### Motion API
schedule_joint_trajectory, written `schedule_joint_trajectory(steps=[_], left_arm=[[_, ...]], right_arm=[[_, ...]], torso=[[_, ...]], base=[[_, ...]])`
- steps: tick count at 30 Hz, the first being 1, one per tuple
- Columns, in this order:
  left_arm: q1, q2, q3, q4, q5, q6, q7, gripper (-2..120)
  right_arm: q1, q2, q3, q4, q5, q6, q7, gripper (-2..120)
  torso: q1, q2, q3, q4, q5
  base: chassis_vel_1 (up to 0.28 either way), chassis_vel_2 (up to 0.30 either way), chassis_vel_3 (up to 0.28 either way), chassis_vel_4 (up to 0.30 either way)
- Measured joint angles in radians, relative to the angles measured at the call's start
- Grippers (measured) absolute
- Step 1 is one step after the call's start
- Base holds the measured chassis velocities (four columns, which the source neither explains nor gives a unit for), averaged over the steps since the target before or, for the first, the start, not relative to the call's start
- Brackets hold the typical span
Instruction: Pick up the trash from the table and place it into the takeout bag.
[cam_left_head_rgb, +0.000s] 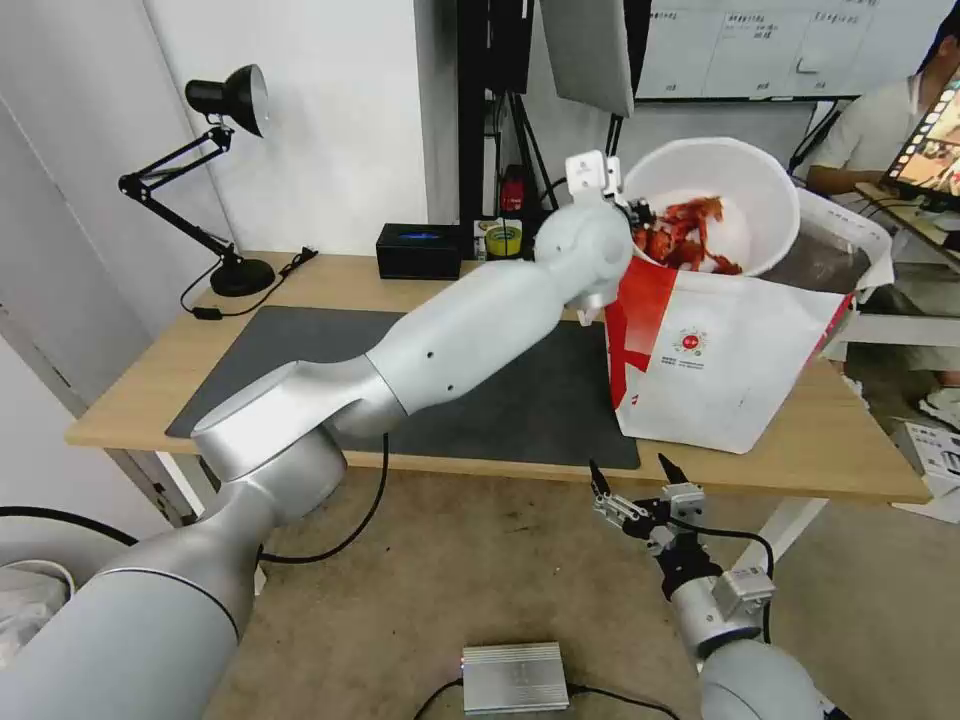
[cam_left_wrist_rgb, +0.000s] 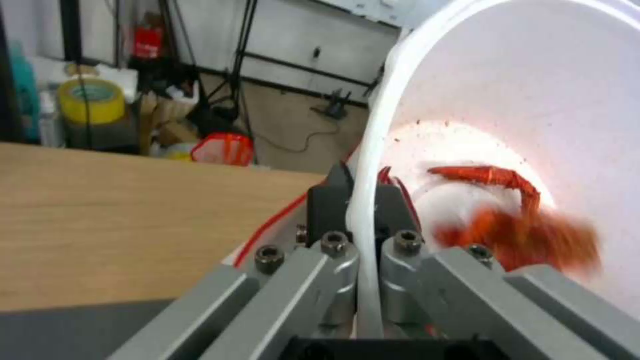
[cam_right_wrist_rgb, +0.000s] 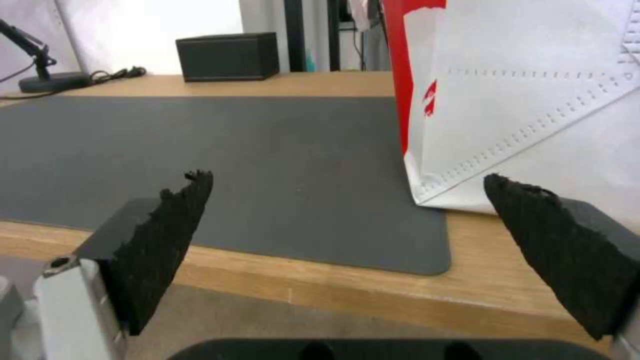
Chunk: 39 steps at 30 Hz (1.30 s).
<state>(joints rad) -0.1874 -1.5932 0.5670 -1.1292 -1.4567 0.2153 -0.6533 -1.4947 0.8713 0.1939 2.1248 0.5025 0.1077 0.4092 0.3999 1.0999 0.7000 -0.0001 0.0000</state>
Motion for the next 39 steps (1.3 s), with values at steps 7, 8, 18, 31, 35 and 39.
schedule_joint_trajectory(steps=[7,8,18,31,35,39], left_arm=[[0.003,0.006,0.006,-0.033,0.001,0.009,0.032,0],[0.004,0.011,0.009,-0.042,-0.005,0.022,0.036,0],[0.01,0.055,0.055,-0.105,-0.043,0.135,0.059,0],[0.0,0.079,0.051,-0.127,-0.045,0.181,0.086,42],[-0.003,0.093,0.05,-0.138,-0.047,0.185,0.086,57],[-0.004,0.104,0.045,-0.149,-0.047,0.186,0.085,71]], right_arm=[[0.0,0.0,0.0,0.0,0.0,0.0,0.0,100],[0.0,0.0,0.0,0.0,0.0,0.0,0.0,100],[0.0,0.0,0.0,0.0,0.0,0.0,0.0,100],[0.0,0.0,0.0,0.0,0.0,0.0,0.0,100],[0.0,0.0,0.0,0.0,0.0,0.0,0.0,100],[0.0,0.0,0.0,0.0,0.0,0.0,0.0,100]], torso=[[0.0,0.0,0.0,-0.0001,0.0],[0.0,0.0,0.0,0.0,0.0],[0.0,0.0,0.0,0.0001,-0.0002],[0.0,0.0,0.0,0.0,-0.0002],[0.0,0.0,0.0,0.0,-0.0001],[0.0,0.0,0.0,0.0001,-0.0002]], base=[[0.0,0.0,0.0,0.0],[0.0,0.0,0.0,0.0],[0.0,0.0,0.0,0.0],[0.0,0.0,0.0,0.0],[0.0,0.0,0.0,0.0],[0.0,0.0,0.0,0.0]])
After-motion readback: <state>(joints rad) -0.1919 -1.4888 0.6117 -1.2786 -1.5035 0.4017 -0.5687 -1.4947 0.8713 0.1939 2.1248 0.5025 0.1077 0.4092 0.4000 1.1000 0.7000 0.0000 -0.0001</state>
